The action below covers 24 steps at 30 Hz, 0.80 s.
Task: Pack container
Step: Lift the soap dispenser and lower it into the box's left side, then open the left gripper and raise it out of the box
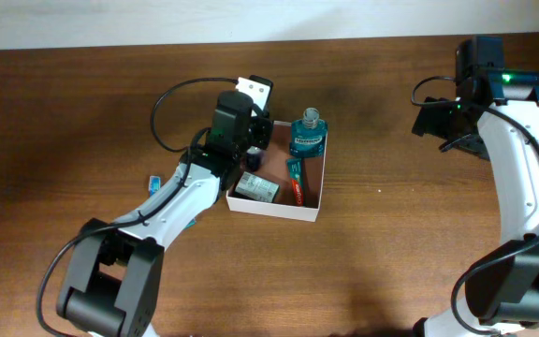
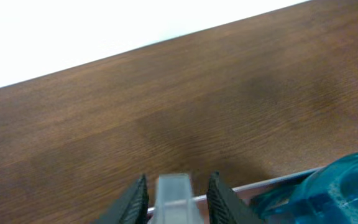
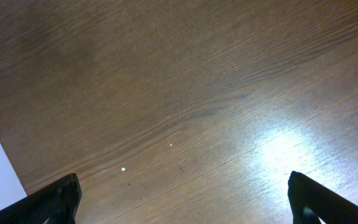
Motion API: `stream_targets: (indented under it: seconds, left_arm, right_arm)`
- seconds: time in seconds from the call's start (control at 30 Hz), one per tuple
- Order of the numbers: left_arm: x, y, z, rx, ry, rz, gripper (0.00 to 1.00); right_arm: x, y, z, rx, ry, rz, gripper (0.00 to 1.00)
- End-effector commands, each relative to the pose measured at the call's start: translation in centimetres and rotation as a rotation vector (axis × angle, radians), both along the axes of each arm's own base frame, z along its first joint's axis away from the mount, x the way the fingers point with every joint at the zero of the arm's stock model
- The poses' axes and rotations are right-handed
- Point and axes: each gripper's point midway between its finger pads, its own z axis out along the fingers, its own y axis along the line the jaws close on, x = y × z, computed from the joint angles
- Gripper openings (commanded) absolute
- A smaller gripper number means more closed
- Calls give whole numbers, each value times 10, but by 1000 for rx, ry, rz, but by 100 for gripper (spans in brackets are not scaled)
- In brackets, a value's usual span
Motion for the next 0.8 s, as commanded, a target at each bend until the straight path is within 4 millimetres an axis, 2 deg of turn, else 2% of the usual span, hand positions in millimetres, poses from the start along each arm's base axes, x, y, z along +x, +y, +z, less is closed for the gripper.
stream_targets:
  seconds: [0.0, 0.2, 0.23, 0.3, 0.33, 0.43, 0.53, 0.77]
  left_arm:
    - [3, 0, 0, 6, -1, 11, 35]
    - [-1, 2, -7, 20, 29, 12, 41]
    - [-2, 3, -9, 25, 39, 11, 40]
    - [-4, 3, -11, 30, 49, 11, 29]
    - [-4, 3, -11, 30, 49, 11, 27]
    - [-3, 3, -10, 34, 42, 7, 27]
    - [-3, 3, -8, 100, 10, -38, 22]
    - [-1, 8, -4, 129, -8, -25, 23]
  right_arm:
    - [2, -1, 7, -3, -21, -4, 99]
    - [2, -1, 7, -3, -21, -4, 99]
    - [2, -1, 7, -4, -21, -4, 99]
    - [2, -1, 7, -3, -21, -4, 99]
    - [2, -1, 7, -3, -21, -4, 99]
    - [2, -1, 7, -3, -21, -4, 99]
    - [2, -1, 7, -3, -21, -4, 99]
    - [2, -1, 7, -3, -21, -4, 99]
